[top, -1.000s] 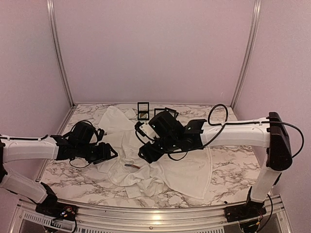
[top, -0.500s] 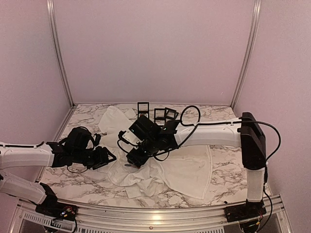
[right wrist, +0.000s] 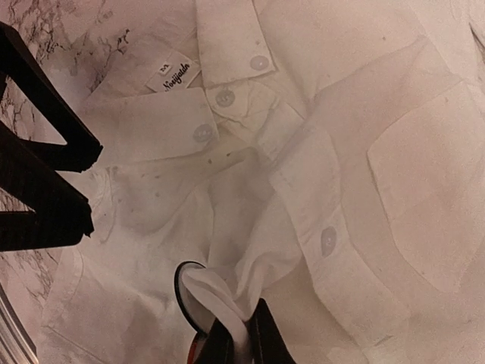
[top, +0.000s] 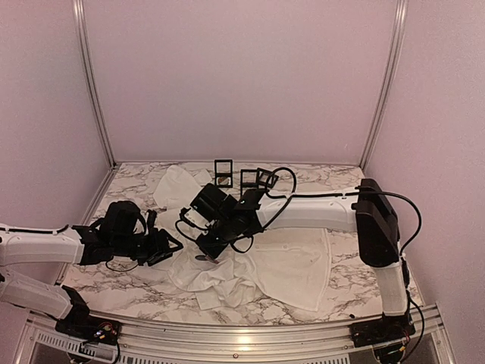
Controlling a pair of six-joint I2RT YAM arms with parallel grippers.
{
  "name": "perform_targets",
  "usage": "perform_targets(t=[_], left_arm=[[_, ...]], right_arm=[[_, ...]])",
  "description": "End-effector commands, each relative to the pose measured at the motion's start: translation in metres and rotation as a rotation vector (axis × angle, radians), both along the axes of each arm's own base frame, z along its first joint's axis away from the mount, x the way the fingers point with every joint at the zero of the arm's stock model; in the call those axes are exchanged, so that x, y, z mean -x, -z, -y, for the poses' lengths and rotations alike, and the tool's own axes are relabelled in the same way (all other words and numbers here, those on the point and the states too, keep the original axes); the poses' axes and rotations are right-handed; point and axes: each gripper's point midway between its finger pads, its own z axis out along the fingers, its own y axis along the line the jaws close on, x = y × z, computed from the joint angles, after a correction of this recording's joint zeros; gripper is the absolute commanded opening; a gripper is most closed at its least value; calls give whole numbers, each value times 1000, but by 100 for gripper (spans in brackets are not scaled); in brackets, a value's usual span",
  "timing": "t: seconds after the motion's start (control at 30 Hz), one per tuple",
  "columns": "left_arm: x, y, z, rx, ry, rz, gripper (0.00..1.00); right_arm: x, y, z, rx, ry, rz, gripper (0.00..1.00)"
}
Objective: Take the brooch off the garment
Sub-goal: Pick up the brooch from the flattened clothing.
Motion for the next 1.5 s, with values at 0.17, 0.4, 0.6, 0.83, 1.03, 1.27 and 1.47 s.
perform_targets(t=[0.17,0.4,0.6,0.83,1.03,1.27,1.47], left_arm=[[-1,-21,18,183,-9,-10,47],[-10,-38,33,303,-17,-37,46],[-9,-37,32,315,-39,-63,45],[-14,-49,32,343,-64,-42,44],[-13,-52,26,316,-74,-30,44],[-18,-51,33,308,-67,-41,44],[-19,-45,36,296,-67,-60,39]], right_arm=[[-8,-43,-12,-186,162,-79,0],[-14,-83,-19,-344,223,-62,0],[-15,-91,-17,-375,228,-56,0],[-11,-86,-12,-380,221,-64,0],[-11,-87,-13,-393,228,-65,0],[-5,-91,-15,-417,205,-91,0],[-4,-92,-10,-416,208,-89,0]])
